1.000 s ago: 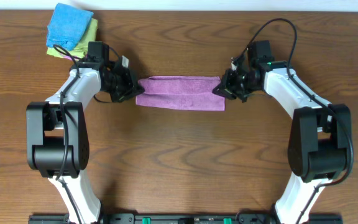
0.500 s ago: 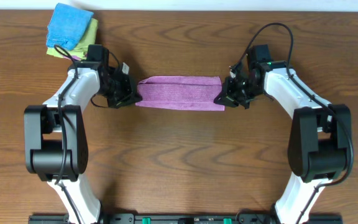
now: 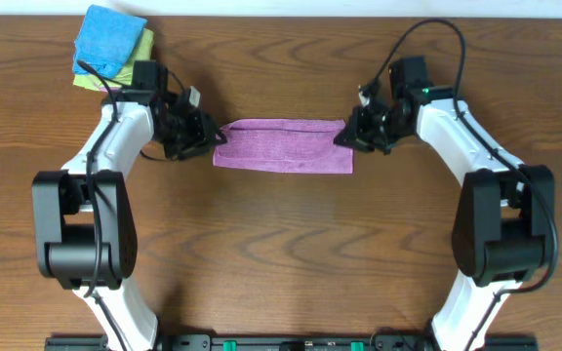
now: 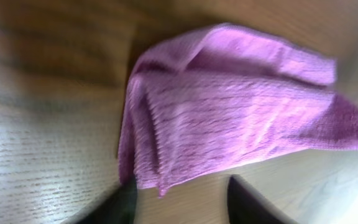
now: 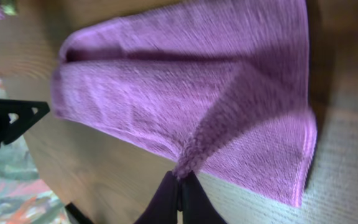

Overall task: Fold the cloth
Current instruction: 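Lift both near corners and fold them over toward the far edge, then release the cloth and raise both grippers above the folded strip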

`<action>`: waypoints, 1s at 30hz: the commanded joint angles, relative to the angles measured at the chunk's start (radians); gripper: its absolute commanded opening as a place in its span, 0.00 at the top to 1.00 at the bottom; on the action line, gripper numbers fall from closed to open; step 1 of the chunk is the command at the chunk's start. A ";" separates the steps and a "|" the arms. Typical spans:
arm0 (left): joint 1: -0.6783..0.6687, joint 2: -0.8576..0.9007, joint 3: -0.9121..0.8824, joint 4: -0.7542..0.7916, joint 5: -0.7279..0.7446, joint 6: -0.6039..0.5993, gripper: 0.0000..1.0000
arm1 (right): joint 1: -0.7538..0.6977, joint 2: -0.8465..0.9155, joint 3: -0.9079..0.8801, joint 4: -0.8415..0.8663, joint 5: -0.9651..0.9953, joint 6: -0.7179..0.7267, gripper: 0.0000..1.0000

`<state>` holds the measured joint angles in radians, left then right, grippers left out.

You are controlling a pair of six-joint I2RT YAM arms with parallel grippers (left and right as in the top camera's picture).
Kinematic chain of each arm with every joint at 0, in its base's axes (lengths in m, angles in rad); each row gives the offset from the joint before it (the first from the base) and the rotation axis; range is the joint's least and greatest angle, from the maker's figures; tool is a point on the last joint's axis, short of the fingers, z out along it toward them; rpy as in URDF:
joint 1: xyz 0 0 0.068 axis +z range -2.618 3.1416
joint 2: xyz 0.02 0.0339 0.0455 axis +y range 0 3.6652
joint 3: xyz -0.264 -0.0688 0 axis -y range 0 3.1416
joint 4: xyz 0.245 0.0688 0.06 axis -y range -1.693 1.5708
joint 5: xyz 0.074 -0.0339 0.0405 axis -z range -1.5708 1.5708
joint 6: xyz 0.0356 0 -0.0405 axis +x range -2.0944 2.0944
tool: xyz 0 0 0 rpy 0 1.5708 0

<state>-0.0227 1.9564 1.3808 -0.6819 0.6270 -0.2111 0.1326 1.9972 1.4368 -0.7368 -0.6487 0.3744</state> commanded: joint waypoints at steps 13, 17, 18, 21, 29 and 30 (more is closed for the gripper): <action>-0.018 -0.083 0.072 0.001 -0.142 0.043 0.60 | 0.019 -0.069 0.158 -0.183 0.301 -0.040 0.09; -0.018 -0.083 0.072 0.001 -0.145 0.043 0.60 | 0.022 -0.069 0.158 -0.175 0.301 -0.043 0.15; -0.018 -0.083 0.071 0.001 -0.145 0.043 0.60 | 0.022 -0.069 0.158 -0.174 0.301 -0.043 0.15; -0.027 -0.083 0.071 -0.001 -0.144 0.043 0.59 | 0.022 -0.069 0.158 -0.172 0.301 -0.057 0.14; -0.111 -0.066 0.066 -0.004 -0.137 0.039 0.49 | 0.025 -0.064 0.148 -0.174 0.301 -0.062 0.16; -0.117 -0.060 0.066 -0.009 -0.139 0.039 0.49 | 0.025 -0.064 0.148 -0.174 0.301 -0.062 0.16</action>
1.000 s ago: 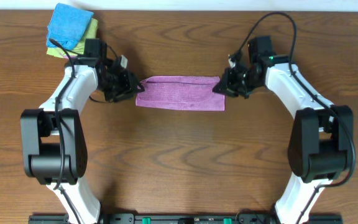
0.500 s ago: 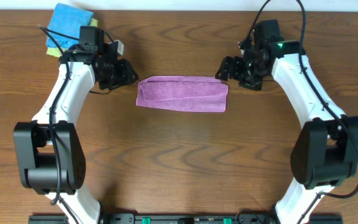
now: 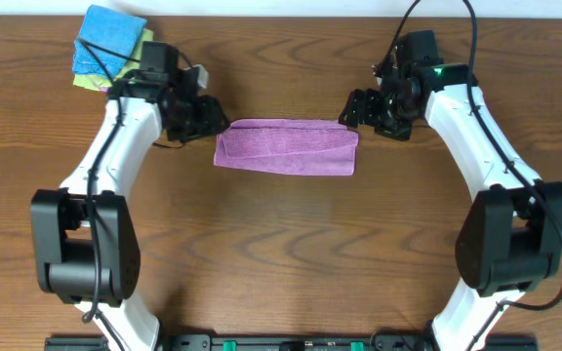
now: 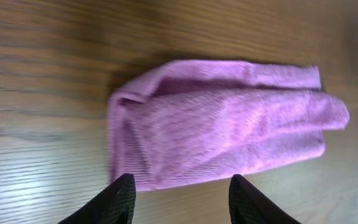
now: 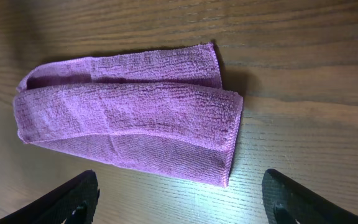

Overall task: Fold the cloth
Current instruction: 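Release the cloth and raise both grippers above the folded strip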

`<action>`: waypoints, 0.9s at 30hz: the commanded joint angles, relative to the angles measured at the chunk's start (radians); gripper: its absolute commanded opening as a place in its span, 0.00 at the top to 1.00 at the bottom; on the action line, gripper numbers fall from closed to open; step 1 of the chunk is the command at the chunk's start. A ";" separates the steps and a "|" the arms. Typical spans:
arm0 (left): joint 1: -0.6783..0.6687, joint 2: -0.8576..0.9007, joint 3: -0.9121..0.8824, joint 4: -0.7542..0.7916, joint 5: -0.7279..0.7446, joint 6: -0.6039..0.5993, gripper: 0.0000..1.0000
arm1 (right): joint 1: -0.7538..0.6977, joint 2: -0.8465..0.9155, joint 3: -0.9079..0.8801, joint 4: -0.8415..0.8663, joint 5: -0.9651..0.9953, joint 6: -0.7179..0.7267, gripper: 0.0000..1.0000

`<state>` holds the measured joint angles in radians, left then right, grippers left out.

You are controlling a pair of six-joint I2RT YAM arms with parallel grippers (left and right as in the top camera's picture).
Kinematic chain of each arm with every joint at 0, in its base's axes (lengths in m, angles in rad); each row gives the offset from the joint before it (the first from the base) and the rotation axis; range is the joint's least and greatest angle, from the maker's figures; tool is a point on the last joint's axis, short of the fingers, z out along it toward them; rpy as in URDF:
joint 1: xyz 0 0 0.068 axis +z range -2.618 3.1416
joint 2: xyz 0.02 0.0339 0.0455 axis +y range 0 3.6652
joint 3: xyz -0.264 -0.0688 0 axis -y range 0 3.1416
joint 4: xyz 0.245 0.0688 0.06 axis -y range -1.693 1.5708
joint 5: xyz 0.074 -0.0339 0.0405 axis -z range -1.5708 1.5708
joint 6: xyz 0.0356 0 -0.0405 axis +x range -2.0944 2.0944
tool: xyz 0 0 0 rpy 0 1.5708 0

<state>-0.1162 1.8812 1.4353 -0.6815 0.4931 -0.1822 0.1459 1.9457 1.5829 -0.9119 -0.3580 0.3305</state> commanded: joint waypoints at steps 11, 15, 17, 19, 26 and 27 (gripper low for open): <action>-0.019 0.077 0.007 -0.084 -0.034 0.059 0.52 | 0.011 -0.013 0.002 -0.027 0.011 -0.040 0.13; -0.019 0.077 -0.003 -0.085 -0.033 0.060 0.50 | 0.011 -0.013 0.002 -0.027 0.011 -0.040 0.12; -0.019 0.080 -0.011 -0.077 -0.033 0.059 0.50 | 0.011 -0.013 0.002 -0.027 0.011 -0.040 0.12; -0.019 0.087 -0.015 -0.073 -0.033 0.059 0.50 | 0.011 -0.013 0.002 -0.026 0.011 -0.040 0.12; -0.019 0.118 -0.019 -0.055 -0.024 0.055 0.53 | 0.011 -0.013 0.002 -0.022 0.011 -0.040 0.12; -0.019 0.122 -0.019 -0.054 -0.019 0.053 0.53 | 0.011 -0.013 0.002 -0.020 0.011 -0.040 0.12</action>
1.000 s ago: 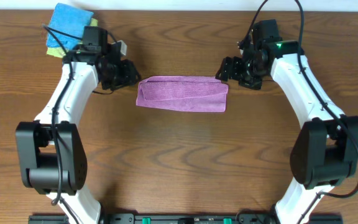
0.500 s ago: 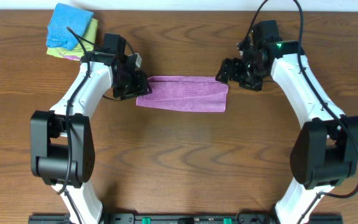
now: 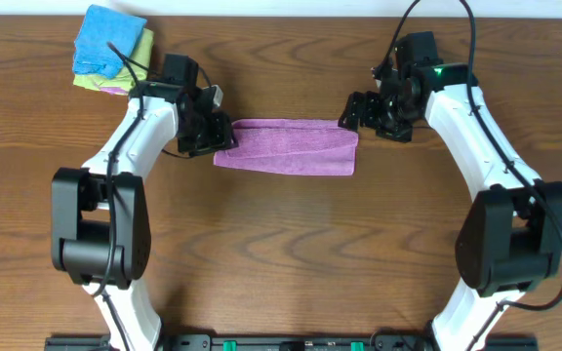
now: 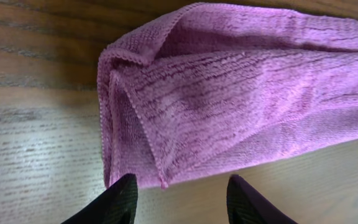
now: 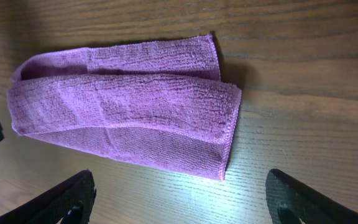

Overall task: Fold the cloth
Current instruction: 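Release the cloth and raise both grippers above the folded strip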

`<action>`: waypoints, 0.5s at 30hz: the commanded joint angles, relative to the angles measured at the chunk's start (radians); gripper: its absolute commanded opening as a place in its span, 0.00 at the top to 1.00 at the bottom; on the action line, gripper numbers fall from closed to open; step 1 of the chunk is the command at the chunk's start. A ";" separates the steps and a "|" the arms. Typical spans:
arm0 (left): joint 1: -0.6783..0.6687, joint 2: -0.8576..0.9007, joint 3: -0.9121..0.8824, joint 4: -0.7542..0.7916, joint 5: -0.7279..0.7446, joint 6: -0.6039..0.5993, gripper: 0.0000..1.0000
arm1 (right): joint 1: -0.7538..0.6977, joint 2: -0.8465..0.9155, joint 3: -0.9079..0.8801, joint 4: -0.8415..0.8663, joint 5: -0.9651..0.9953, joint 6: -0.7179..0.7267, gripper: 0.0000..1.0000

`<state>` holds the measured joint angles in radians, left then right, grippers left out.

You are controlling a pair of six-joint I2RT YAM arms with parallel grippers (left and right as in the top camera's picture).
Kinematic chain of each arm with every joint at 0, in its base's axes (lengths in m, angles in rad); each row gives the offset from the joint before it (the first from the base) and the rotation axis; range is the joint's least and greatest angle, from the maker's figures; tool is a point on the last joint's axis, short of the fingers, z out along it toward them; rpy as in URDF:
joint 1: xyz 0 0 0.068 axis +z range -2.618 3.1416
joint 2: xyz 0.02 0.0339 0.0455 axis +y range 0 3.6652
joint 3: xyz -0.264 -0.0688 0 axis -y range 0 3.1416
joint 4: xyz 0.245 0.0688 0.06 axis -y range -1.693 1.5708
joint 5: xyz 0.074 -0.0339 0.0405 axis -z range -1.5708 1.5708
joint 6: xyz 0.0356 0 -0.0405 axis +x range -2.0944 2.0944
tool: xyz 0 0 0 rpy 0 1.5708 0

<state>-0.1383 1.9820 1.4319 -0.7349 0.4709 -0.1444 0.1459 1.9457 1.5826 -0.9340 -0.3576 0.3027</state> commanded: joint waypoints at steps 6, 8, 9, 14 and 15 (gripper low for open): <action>0.003 0.046 -0.016 0.008 0.013 0.010 0.53 | 0.011 -0.013 0.002 0.009 0.011 -0.012 0.12; 0.003 0.052 -0.016 0.011 0.029 0.009 0.53 | 0.010 -0.013 0.002 0.014 0.011 -0.012 0.12; 0.003 0.056 -0.016 0.014 0.028 0.005 0.53 | 0.011 -0.013 0.002 0.015 0.011 -0.012 0.12; 0.002 0.059 -0.017 0.047 0.027 -0.021 0.54 | 0.011 -0.013 0.002 0.024 0.010 -0.012 0.13; 0.002 0.059 -0.017 0.054 0.028 -0.021 0.54 | 0.011 -0.013 0.002 0.024 0.010 -0.012 0.13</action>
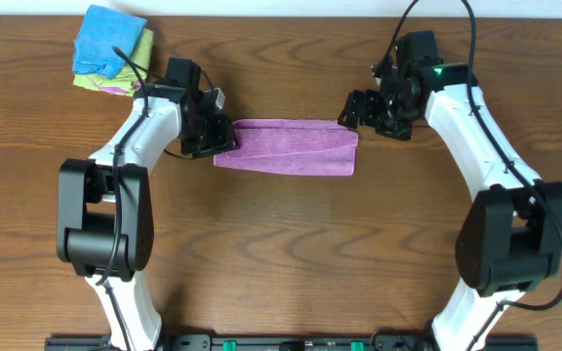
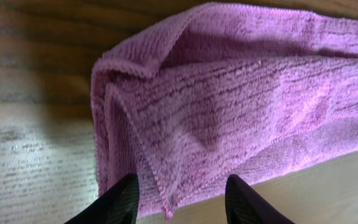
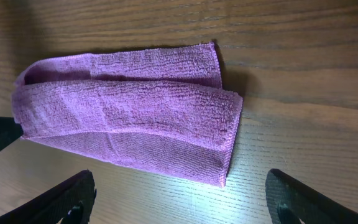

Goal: Fold the cloth

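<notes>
A purple cloth (image 1: 286, 146) lies folded into a long strip on the brown table (image 1: 281, 253). My left gripper (image 1: 220, 140) is open at the strip's left end; in the left wrist view the cloth's (image 2: 229, 106) near left corner lies between the fingers (image 2: 120, 202). My right gripper (image 1: 351, 109) is open just off the strip's right end, a little above the table. In the right wrist view the cloth (image 3: 129, 124) lies whole and free, with the wide-apart fingers (image 3: 61, 202) clear of it.
A stack of folded cloths, blue (image 1: 108, 37) on green, lies at the table's back left corner, behind the left arm.
My left gripper has edged closer onto the cloth's left end, the corner now further between its fingers. The right gripper and the cloth have not moved.
At first my right gripper was shut on the strip's right edge and the left stood open at the left end. Then both were open and drawn back from the folded strip. After that the left gripper returned to the left end, where it stands now.
</notes>
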`<action>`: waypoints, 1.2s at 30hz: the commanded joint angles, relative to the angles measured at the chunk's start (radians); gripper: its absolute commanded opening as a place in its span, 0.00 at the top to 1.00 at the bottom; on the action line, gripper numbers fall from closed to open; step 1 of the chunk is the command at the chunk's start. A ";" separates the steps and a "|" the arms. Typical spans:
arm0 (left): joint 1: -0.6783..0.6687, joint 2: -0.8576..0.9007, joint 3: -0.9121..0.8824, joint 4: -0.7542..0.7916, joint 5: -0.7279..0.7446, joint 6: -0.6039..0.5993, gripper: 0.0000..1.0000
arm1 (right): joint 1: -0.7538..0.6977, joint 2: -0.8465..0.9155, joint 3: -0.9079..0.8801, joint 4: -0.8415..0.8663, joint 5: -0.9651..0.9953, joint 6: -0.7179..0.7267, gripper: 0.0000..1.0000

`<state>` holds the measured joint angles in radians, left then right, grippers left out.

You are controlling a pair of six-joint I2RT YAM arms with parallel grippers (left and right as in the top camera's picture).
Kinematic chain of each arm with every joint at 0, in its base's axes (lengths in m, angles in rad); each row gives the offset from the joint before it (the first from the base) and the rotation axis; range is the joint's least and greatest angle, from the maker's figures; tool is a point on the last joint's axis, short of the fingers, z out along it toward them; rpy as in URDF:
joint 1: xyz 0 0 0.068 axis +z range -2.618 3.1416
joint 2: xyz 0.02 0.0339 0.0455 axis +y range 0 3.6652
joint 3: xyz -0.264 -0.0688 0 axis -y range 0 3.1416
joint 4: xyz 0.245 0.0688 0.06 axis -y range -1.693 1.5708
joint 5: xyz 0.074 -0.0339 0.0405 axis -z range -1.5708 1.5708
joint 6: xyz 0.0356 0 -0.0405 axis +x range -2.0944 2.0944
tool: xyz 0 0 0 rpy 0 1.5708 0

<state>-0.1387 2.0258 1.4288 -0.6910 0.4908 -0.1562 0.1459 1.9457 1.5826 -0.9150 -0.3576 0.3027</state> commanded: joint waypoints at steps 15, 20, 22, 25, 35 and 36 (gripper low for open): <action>0.001 0.062 -0.014 0.037 0.061 -0.050 0.63 | 0.011 -0.013 0.002 0.009 0.010 -0.012 0.12; 0.001 0.066 -0.014 0.034 0.063 -0.050 0.76 | 0.011 -0.013 0.002 0.010 0.010 -0.012 0.12; 0.007 0.066 -0.014 0.031 0.068 -0.050 0.84 | 0.011 -0.013 0.002 0.010 0.011 -0.012 0.12; 0.023 0.065 -0.012 0.029 0.096 -0.050 0.89 | 0.010 -0.013 0.002 0.011 0.011 -0.012 0.13; 0.076 0.048 -0.011 0.023 0.112 -0.045 0.91 | 0.010 -0.013 0.002 0.027 0.010 -0.012 0.12; 0.076 0.048 -0.011 0.023 0.112 -0.045 0.80 | 0.010 -0.013 0.002 0.029 0.010 -0.012 0.12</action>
<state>-0.0639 2.0815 1.4216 -0.6624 0.5957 -0.2066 0.1455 1.9457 1.5826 -0.8921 -0.3576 0.3027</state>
